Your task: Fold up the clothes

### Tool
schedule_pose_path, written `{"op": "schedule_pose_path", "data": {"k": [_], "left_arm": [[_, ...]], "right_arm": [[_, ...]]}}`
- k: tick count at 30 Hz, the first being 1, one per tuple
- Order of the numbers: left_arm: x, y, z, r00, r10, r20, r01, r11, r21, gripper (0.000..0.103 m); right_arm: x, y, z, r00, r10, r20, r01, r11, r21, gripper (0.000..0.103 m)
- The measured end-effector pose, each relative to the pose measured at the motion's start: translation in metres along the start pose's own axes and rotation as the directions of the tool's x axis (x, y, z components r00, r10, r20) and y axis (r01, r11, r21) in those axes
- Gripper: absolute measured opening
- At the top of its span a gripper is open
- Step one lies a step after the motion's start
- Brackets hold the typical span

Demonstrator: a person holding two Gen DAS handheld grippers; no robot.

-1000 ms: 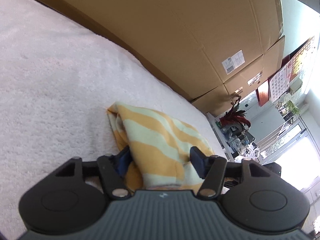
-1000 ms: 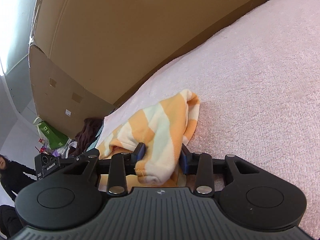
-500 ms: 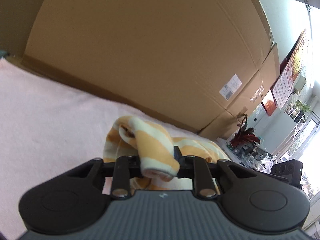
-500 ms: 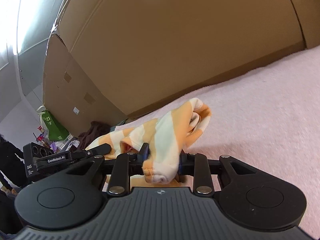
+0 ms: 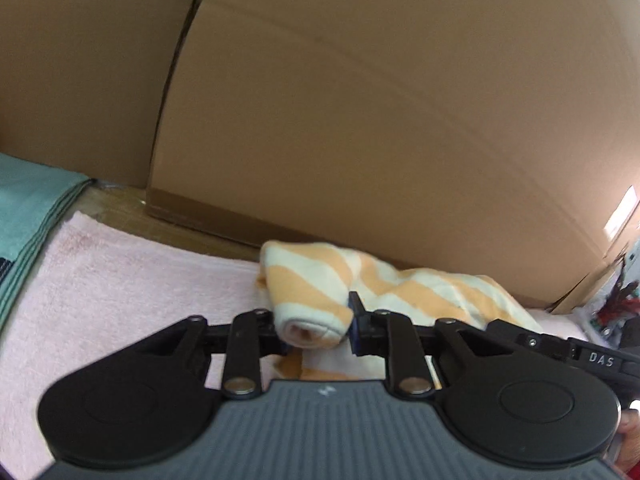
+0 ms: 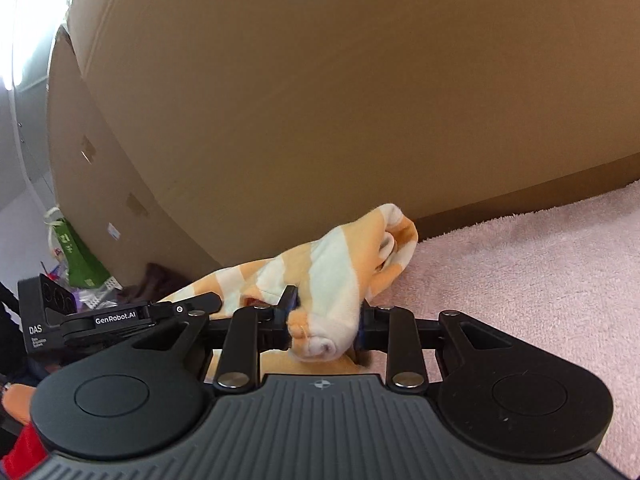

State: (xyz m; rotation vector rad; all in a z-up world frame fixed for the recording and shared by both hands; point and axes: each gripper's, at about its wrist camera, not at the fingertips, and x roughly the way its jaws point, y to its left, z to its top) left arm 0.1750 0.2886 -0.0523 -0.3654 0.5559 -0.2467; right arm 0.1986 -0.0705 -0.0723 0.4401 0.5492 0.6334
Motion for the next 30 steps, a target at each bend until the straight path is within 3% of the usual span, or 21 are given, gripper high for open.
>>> {"op": "schedule_pose_path", "data": {"k": [1,2,3,6,8,12,14,16,18,19,21,25,29,30], "left_arm": [[0.002,0.003,-0.001,1.000,0.009,-0.009,-0.009,1.000,0.006,0.045],[0.002,0.004,-0.003,1.000,0.020,-0.020,-0.020,1.000,0.012,0.050],[0.002,0.006,-0.005,0.999,0.032,-0.031,-0.032,0.999,0.017,0.062],[-0.014,0.006,-0.008,0.998,0.063,-0.020,-0.062,0.996,0.061,0.070],[-0.033,-0.004,-0.010,0.993,0.115,0.019,-0.117,0.986,0.115,0.071],[-0.066,-0.031,-0.009,0.971,0.185,0.151,-0.217,0.946,0.240,0.067],[-0.065,-0.048,-0.005,0.968,0.162,0.190,-0.212,0.935,0.285,0.066],[-0.047,-0.057,-0.001,0.979,0.117,0.164,-0.162,0.942,0.295,0.066],[-0.023,-0.056,-0.004,0.994,0.087,0.072,-0.104,0.956,0.273,0.063],[-0.010,-0.054,-0.007,0.997,0.072,0.018,-0.074,0.964,0.257,0.064],[0.002,-0.048,-0.019,0.998,0.060,-0.019,-0.054,0.972,0.227,0.061],[-0.006,-0.053,-0.034,0.999,0.042,0.011,-0.043,0.953,0.300,0.069],[-0.009,-0.057,-0.038,0.996,0.049,0.077,-0.072,0.938,0.338,0.070],[-0.009,-0.057,-0.039,0.995,0.048,0.083,-0.074,0.936,0.343,0.077]], "right_arm": [[0.003,-0.001,-0.001,1.000,-0.011,-0.020,0.012,1.000,0.007,0.031],[0.004,-0.004,-0.002,0.999,-0.017,-0.041,0.018,1.000,0.023,0.034],[0.004,-0.007,-0.003,0.998,-0.023,-0.063,0.025,0.999,0.041,0.039],[-0.007,-0.013,-0.002,0.994,-0.033,-0.103,0.041,0.996,0.073,0.045],[-0.023,-0.011,0.001,0.995,-0.056,-0.086,0.060,0.997,0.055,0.045],[-0.056,0.008,0.016,0.985,-0.142,0.103,0.152,0.984,-0.096,0.044],[-0.048,0.030,0.022,0.970,-0.171,0.170,0.206,0.954,-0.216,0.041],[-0.024,0.045,0.020,0.970,-0.190,0.149,0.228,0.925,-0.303,0.039],[0.002,0.058,0.016,0.969,-0.215,0.122,0.246,0.894,-0.376,0.035],[0.015,0.065,0.014,0.968,-0.228,0.109,0.253,0.876,-0.412,0.034],[0.030,0.064,0.006,0.962,-0.263,0.073,0.267,0.848,-0.458,0.033],[0.041,0.058,-0.007,0.944,-0.330,0.020,0.295,0.811,-0.506,0.033],[0.028,0.068,-0.005,0.936,-0.348,0.052,0.331,0.820,-0.467,0.034],[0.026,0.071,-0.006,0.938,-0.340,0.060,0.329,0.825,-0.460,0.034]]}}
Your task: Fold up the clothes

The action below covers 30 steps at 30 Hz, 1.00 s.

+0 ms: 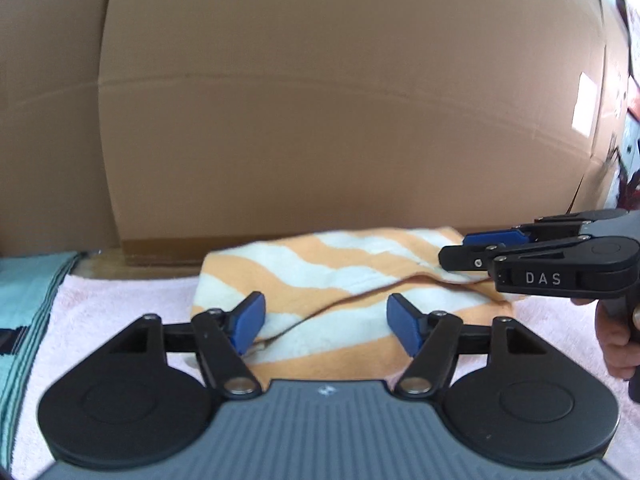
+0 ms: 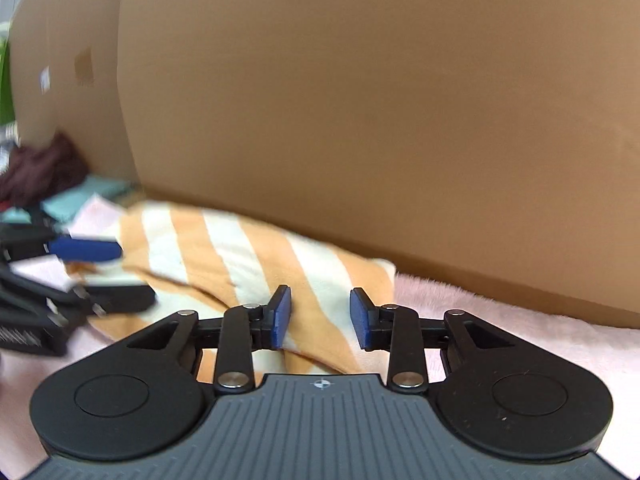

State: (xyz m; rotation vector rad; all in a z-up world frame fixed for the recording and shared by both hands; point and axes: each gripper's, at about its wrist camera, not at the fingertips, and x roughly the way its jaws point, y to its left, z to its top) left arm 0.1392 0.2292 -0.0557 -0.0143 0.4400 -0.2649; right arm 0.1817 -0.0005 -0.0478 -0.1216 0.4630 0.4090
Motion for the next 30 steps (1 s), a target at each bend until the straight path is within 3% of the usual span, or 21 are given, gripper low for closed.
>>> {"op": "schedule_pose_path", "data": {"k": [1,3,7,12,18,22,30], "left_arm": [[0.000,-0.001,0.000,1.000,0.001,0.006,-0.001,1.000,0.006,0.083],[0.007,-0.001,-0.003,1.000,0.012,-0.026,-0.011,0.999,0.030,0.079],[0.010,0.004,-0.005,1.000,0.017,-0.021,-0.016,0.999,0.028,0.080],[0.008,-0.017,-0.008,0.996,0.094,-0.006,-0.094,0.993,0.069,0.091],[-0.030,-0.043,0.002,0.967,0.249,-0.061,-0.251,0.967,-0.032,0.102],[-0.059,-0.068,-0.002,0.937,0.345,-0.052,-0.346,0.938,-0.011,0.102],[-0.095,-0.091,-0.014,0.924,0.372,-0.087,-0.377,0.925,-0.049,0.102]], "right_arm": [[0.000,0.003,0.000,1.000,0.005,-0.003,-0.005,1.000,0.006,0.034],[0.010,0.009,-0.008,0.999,0.009,-0.048,-0.008,1.000,0.008,0.034],[0.002,0.019,-0.008,0.999,-0.039,-0.036,0.040,0.999,0.032,0.034],[-0.059,0.014,-0.020,0.998,-0.063,0.011,0.061,0.984,0.169,0.061],[-0.096,0.027,-0.056,0.994,-0.106,-0.028,0.110,0.979,0.172,0.070],[-0.106,0.033,-0.068,0.987,-0.145,-0.073,0.157,0.967,0.200,0.073],[-0.134,0.047,-0.068,0.987,-0.143,-0.069,0.156,0.960,0.232,0.091]]}}
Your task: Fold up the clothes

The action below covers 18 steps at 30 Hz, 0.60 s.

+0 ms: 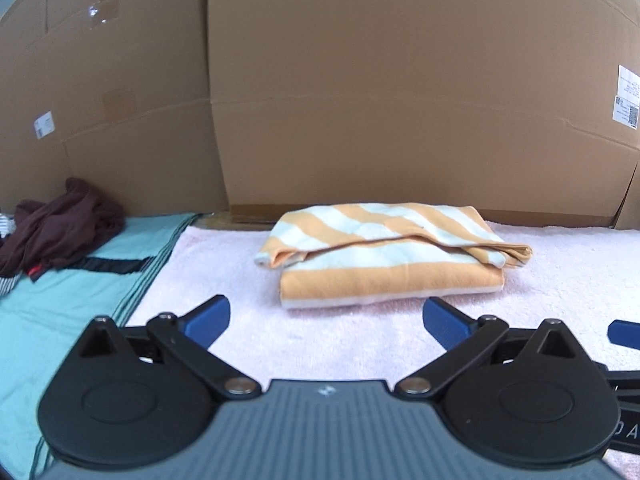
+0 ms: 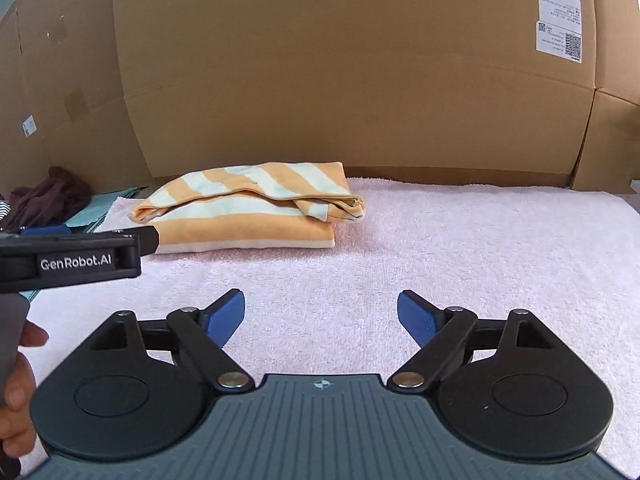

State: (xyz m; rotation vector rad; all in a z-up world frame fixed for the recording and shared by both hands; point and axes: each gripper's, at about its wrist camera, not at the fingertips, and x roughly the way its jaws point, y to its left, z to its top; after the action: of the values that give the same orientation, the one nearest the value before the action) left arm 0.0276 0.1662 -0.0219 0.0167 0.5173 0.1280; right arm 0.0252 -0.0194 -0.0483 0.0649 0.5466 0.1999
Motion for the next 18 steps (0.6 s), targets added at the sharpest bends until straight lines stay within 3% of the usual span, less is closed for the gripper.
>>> {"op": "schedule_pose_path", "data": {"k": [7,13,18], "left_arm": [[-0.018,-0.007,-0.008,0.999,0.017,-0.031,-0.018,0.999,-0.034,0.102],[-0.023,-0.022,-0.014,0.996,0.042,-0.084,-0.043,0.999,-0.007,0.102],[-0.029,-0.042,-0.018,0.997,-0.003,-0.079,0.004,1.000,0.020,0.102]], "right_arm": [[-0.013,0.006,-0.002,0.987,-0.158,0.019,0.158,0.987,-0.008,0.096],[-0.026,-0.011,-0.005,0.990,-0.143,0.000,0.143,0.989,0.036,0.096],[-0.035,-0.033,-0.005,0.984,-0.176,0.018,0.173,0.979,0.106,0.096]]}}
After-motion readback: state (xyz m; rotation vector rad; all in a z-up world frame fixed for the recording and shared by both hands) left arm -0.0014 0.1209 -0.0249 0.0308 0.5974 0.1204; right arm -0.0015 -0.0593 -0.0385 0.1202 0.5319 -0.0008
